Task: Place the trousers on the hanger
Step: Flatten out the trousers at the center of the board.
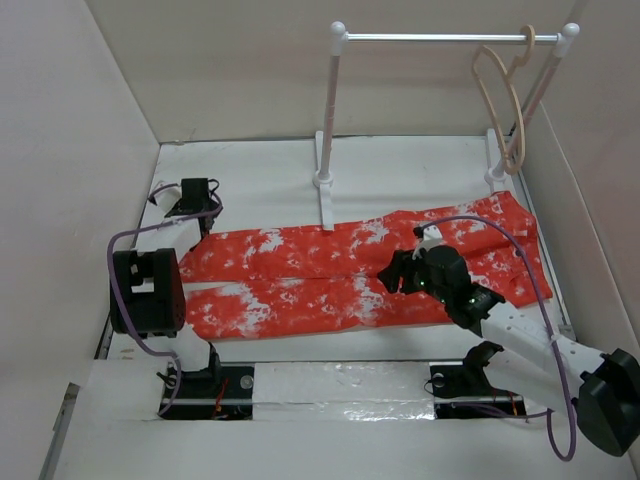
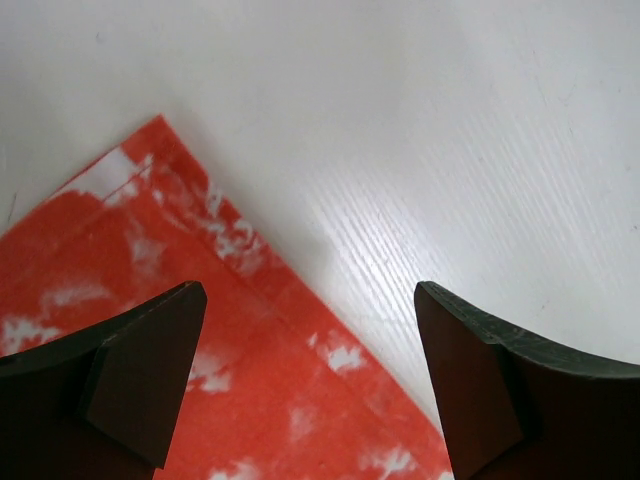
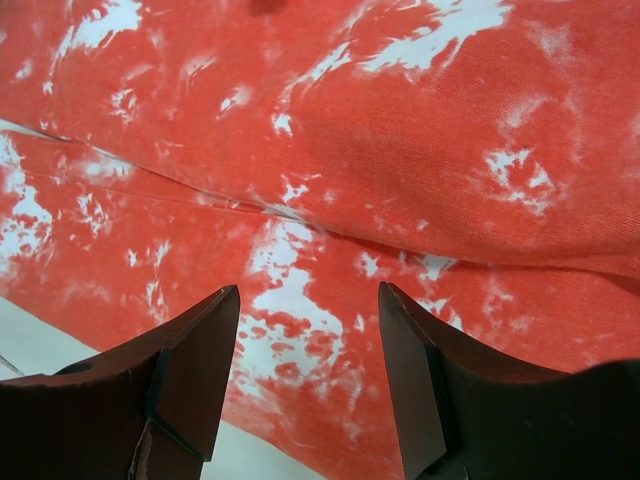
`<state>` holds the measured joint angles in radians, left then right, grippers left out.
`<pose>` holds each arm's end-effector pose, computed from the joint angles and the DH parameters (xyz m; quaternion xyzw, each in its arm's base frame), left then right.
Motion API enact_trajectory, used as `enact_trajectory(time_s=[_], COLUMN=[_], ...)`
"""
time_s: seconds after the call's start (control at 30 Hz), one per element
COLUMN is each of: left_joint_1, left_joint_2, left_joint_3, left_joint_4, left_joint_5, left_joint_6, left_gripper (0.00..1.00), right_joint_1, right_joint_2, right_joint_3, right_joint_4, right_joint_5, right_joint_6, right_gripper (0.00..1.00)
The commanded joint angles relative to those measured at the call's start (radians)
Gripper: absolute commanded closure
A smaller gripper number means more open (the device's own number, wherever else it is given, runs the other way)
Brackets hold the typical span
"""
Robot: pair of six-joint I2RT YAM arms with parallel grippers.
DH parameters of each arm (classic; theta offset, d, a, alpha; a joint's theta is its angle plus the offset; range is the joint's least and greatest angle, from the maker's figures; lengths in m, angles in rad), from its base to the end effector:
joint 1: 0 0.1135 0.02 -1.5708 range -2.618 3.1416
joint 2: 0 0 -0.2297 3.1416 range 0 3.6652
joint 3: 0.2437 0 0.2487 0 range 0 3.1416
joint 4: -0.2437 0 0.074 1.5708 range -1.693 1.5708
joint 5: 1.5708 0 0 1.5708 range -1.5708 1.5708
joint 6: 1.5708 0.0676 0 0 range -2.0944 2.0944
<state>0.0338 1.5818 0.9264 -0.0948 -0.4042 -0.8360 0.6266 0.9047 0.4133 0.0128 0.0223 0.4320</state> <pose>0.3490 0.0384 0.1508 -0.4511 0.7810 0.0169 0.4316 0.1992 0.1424 0.1679 -0.0772 0.8510 0.2540 0.4531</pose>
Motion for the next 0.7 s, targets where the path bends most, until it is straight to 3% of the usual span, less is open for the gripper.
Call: enact_trajectory(time_s=[0.0,0.2,0.4,0.5,0.53,0.57,0.67], left_joint_1=[0.000,0.000,0.009,0.009,0.009,0.009,0.009], left_joint_2=[0.104,0.202,0.289,0.317,0.310,0.302,0.262], left_joint_3=[0.080,0.184,0.216,0.239,0.226,0.216,0.187], left_joint_4=[-0.051,-0.132,-0.138,-0.175,-0.171,-0.160,-0.146], left_joint_5=[-0.056,-0.073,0.037,0.044,0.044,0.038,0.005], left_joint_6=[0.075,0.101,0.181,0.190,0.195,0.198,0.206], left_gripper=[0.16,0.25,0.31,0.53,0.58,0.70,0.88], right_joint_1=[0.016,0.080,0.105,0.096,0.096,0.096,0.108], right_joint_2=[0.028,0.190,0.512,0.666,0.692,0.709,0.737], right_joint_3=[0.045,0.175,0.378,0.435,0.440,0.438,0.411], right_joint_4=[0.072,0.047,-0.010,-0.046,-0.040,-0.030,0.021], right_joint_5=[0.008,0.054,0.234,0.271,0.274,0.271,0.262], right_joint_6=[-0.030,-0.068,-0.076,-0.053,-0.044,-0.033,-0.007], right_gripper=[0.36,0.35,0.31,0.33,0.36,0.39,0.49])
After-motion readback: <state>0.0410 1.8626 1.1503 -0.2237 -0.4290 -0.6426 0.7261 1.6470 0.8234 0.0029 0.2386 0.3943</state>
